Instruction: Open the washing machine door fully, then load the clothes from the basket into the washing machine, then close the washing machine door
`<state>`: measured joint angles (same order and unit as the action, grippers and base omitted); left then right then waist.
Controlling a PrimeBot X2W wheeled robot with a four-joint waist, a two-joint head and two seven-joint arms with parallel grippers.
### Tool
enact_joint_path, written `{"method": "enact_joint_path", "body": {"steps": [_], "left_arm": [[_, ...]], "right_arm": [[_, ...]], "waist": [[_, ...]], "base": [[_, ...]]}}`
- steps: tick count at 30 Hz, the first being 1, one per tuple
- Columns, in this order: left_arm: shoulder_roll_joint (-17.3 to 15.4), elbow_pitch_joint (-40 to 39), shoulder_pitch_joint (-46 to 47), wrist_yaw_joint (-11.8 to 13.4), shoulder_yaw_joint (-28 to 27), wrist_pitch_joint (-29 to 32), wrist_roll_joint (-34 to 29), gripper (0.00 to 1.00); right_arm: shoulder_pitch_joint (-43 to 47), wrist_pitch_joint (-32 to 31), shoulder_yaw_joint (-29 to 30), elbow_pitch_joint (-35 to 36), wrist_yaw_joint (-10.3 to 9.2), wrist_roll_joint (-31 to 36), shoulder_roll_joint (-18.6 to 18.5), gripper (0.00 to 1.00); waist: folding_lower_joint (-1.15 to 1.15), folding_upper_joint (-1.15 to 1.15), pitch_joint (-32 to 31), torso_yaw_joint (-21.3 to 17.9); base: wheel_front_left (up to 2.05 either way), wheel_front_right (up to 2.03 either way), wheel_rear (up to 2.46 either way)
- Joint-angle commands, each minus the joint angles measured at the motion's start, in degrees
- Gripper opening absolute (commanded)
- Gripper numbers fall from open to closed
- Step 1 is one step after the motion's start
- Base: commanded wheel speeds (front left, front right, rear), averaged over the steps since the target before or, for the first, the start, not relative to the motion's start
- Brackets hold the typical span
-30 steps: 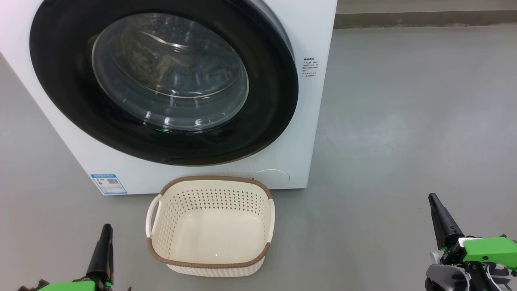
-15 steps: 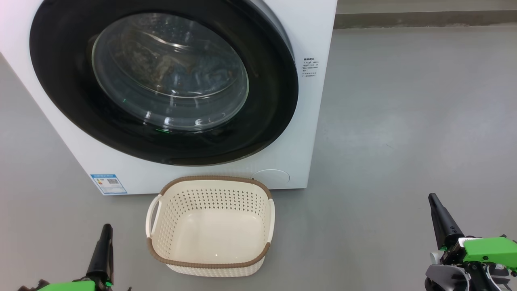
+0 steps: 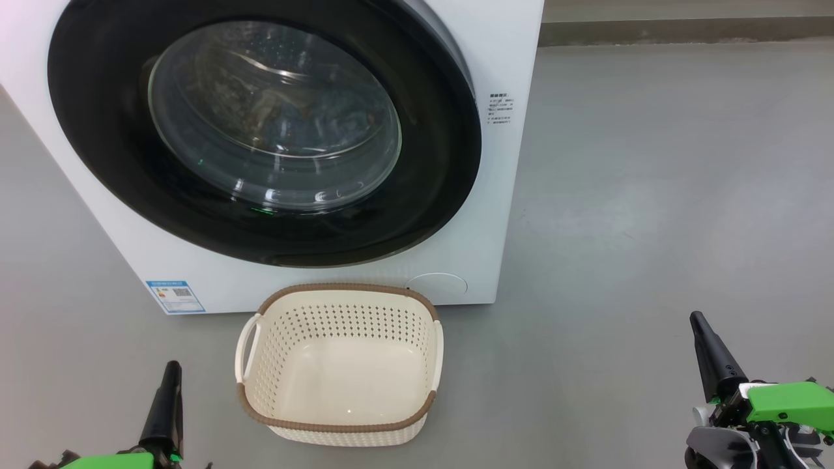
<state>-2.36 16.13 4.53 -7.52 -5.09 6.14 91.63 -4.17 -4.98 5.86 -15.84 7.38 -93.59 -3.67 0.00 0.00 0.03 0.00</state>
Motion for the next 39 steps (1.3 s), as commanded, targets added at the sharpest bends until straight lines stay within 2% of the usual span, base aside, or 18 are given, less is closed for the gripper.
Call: {"method": "enact_joint_path", "body": {"steps": [1, 39], "left_arm": [[-0.52, -1.76, 2.07, 0.03, -1.53, 0.41, 0.45, 0.00], [-0.52, -1.76, 2.07, 0.03, -1.52, 0.41, 0.46, 0.00]], "right_arm": [[-2.28, -0.23, -0.92, 1.56, 0.11, 0.08, -0.40, 0.00], [-2.31, -0.48, -0.60, 1.54, 0.11, 0.35, -0.17, 0.00]], "waist": [[0.00, 0.00, 0.00, 0.00], [0.00, 0.00, 0.00, 0.00]], "base": [[0.00, 0.00, 0.00], [0.00, 0.00, 0.00]]}}
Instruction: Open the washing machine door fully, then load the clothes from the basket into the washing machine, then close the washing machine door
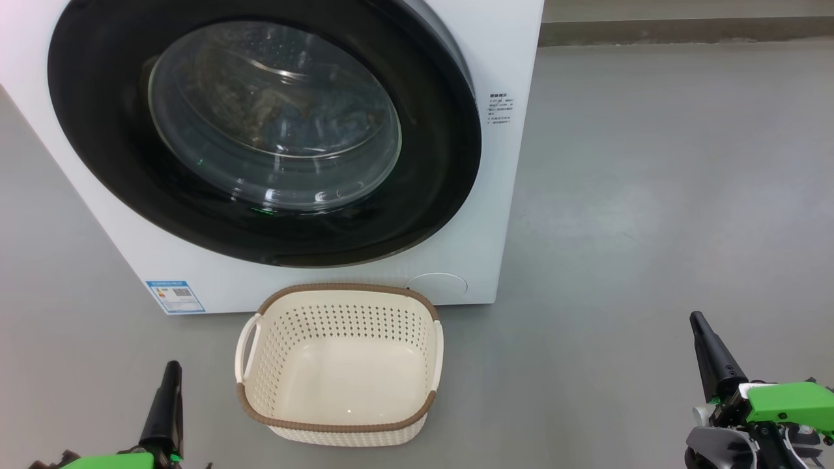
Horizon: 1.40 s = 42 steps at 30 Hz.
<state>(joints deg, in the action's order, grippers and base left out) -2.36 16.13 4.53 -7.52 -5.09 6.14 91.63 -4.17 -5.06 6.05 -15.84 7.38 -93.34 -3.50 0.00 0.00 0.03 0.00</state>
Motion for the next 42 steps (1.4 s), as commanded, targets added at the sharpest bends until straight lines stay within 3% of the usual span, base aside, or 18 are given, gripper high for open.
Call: {"method": "enact_joint_path", "body": {"steps": [1, 42], "left_arm": [[-0.52, -1.76, 2.07, 0.03, -1.52, 0.41, 0.46, 0.00], [-0.52, -1.76, 2.07, 0.03, -1.52, 0.40, 0.46, 0.00]], "right_arm": [[-2.31, -0.41, -0.78, 1.54, 0.11, 0.11, -0.34, 0.00], [-2.33, -0.64, -0.50, 1.52, 0.11, 0.34, -0.14, 0.00]], "waist": [[0.00, 0.00, 0.00, 0.00], [0.00, 0.00, 0.00, 0.00]], "base": [[0.00, 0.00, 0.00], [0.00, 0.00, 0.00]]}}
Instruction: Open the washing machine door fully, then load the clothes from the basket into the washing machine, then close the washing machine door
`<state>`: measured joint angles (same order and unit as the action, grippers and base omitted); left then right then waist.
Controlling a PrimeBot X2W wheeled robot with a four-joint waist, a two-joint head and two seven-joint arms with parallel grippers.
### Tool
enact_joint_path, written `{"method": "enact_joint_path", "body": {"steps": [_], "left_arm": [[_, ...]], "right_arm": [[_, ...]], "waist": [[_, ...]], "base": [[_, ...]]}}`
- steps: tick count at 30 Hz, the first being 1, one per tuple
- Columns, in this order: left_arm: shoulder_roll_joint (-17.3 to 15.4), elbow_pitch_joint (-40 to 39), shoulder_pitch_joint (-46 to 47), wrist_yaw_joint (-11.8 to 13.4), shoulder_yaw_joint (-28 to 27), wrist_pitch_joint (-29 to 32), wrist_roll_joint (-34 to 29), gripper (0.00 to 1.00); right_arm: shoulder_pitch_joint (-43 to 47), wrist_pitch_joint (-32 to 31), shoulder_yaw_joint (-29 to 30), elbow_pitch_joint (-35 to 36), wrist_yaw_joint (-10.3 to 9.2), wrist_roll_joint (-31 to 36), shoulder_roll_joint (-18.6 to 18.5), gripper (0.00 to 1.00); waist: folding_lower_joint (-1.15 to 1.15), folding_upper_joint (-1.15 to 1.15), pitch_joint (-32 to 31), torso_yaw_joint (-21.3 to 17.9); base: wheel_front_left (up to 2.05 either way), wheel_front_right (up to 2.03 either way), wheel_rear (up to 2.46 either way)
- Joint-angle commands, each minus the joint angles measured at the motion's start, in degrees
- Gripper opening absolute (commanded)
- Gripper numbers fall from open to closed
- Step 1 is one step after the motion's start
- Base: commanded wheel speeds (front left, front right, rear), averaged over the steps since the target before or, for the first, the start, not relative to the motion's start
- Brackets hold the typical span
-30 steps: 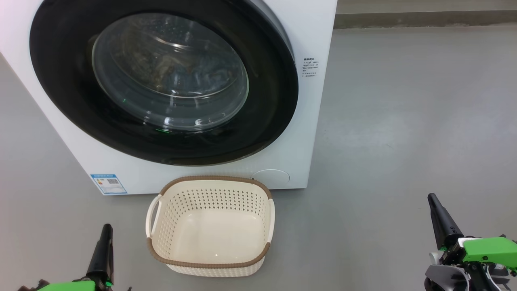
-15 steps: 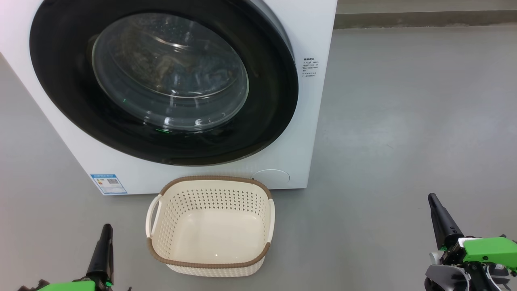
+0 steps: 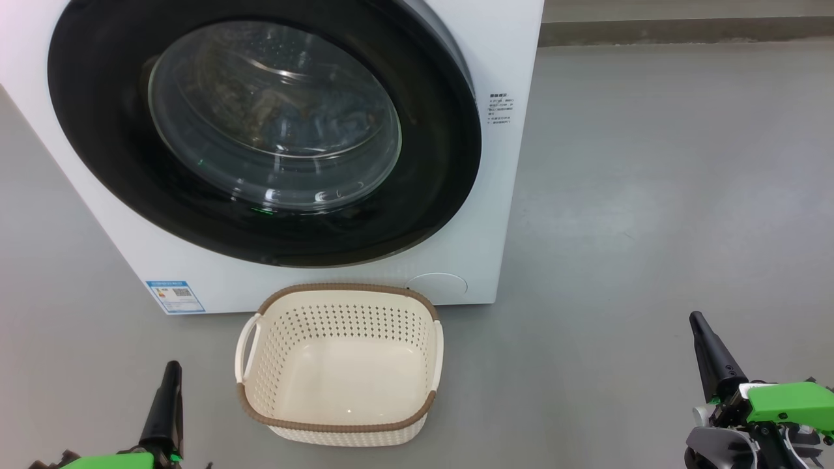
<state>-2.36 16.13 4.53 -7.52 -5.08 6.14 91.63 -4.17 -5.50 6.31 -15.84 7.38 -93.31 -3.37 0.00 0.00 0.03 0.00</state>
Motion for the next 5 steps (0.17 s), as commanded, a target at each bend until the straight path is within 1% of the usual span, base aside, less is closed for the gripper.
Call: {"method": "enact_joint_path", "body": {"steps": [1, 5], "left_arm": [[-0.52, -1.76, 2.07, 0.03, -1.53, 0.40, 0.46, 0.00], [-0.52, -1.76, 2.07, 0.03, -1.53, 0.40, 0.46, 0.00]], "right_arm": [[-2.33, -0.20, -0.76, 1.52, 0.11, 0.33, -0.27, 0.00], [-2.33, -0.22, -0.73, 1.52, 0.11, 0.35, -0.25, 0.00]], "waist": [[0.00, 0.00, 0.00, 0.00], [0.00, 0.00, 0.00, 0.00]], "base": [[0.00, 0.00, 0.00], [0.00, 0.00, 0.00]]}}
